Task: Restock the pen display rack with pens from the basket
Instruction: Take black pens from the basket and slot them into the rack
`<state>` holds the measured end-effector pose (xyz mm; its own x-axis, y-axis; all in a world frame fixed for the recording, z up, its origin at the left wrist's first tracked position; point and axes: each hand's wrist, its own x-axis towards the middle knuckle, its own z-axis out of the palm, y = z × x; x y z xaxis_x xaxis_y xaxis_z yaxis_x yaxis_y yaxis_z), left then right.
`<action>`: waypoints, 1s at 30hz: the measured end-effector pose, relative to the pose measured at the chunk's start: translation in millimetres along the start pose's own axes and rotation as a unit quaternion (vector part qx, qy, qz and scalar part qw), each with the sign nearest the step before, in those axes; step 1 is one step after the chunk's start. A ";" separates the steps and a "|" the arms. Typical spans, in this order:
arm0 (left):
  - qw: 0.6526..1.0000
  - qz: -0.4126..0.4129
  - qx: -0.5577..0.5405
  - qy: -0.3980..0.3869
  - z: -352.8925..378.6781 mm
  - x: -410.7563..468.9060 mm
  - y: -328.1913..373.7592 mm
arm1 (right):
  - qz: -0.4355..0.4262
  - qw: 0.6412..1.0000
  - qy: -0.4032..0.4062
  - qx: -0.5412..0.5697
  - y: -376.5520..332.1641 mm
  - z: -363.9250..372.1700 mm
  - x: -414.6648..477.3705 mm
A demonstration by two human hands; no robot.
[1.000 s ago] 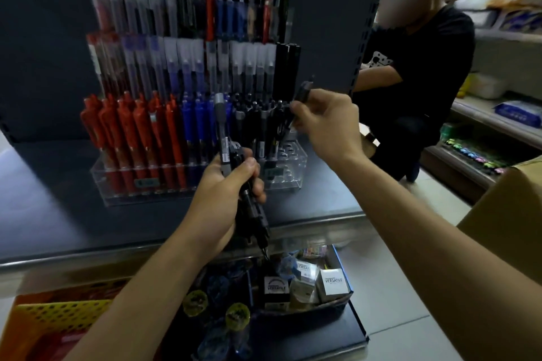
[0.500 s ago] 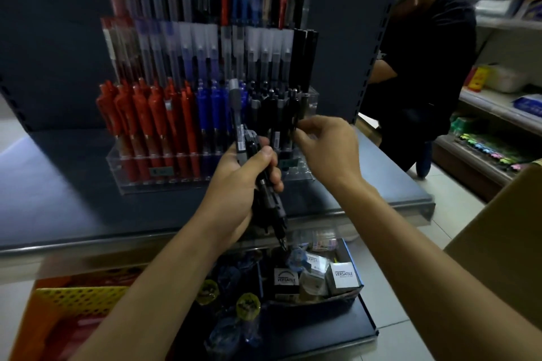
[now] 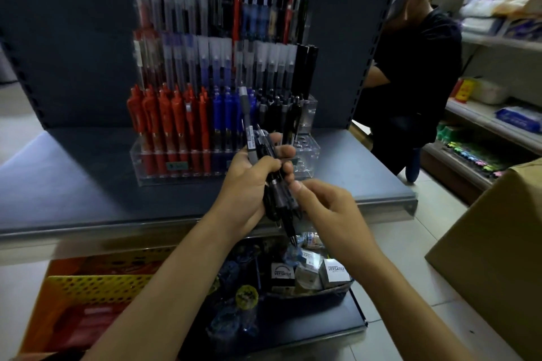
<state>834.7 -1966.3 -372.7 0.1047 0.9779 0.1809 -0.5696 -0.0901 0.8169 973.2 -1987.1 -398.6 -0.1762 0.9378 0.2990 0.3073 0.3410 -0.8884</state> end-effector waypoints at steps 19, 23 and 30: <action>0.996 0.023 0.064 0.066 -20.8 -2.9 18.5 | -0.055 0.993 0.067 0.077 19.6 16.1 -18.0; 0.994 0.020 0.090 0.057 -17.9 -1.6 18.2 | -0.050 0.989 0.120 0.064 16.6 3.9 -11.5; 0.995 -0.002 0.091 0.036 -13.7 3.5 17.8 | -0.022 0.978 0.206 0.034 12.0 -30.5 46.3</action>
<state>813.7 -1962.0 -365.0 0.0435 0.9888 0.1431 -0.4107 -0.1129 0.9048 997.3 -1937.6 -384.8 0.2076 0.8739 0.4396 0.2428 0.3893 -0.8885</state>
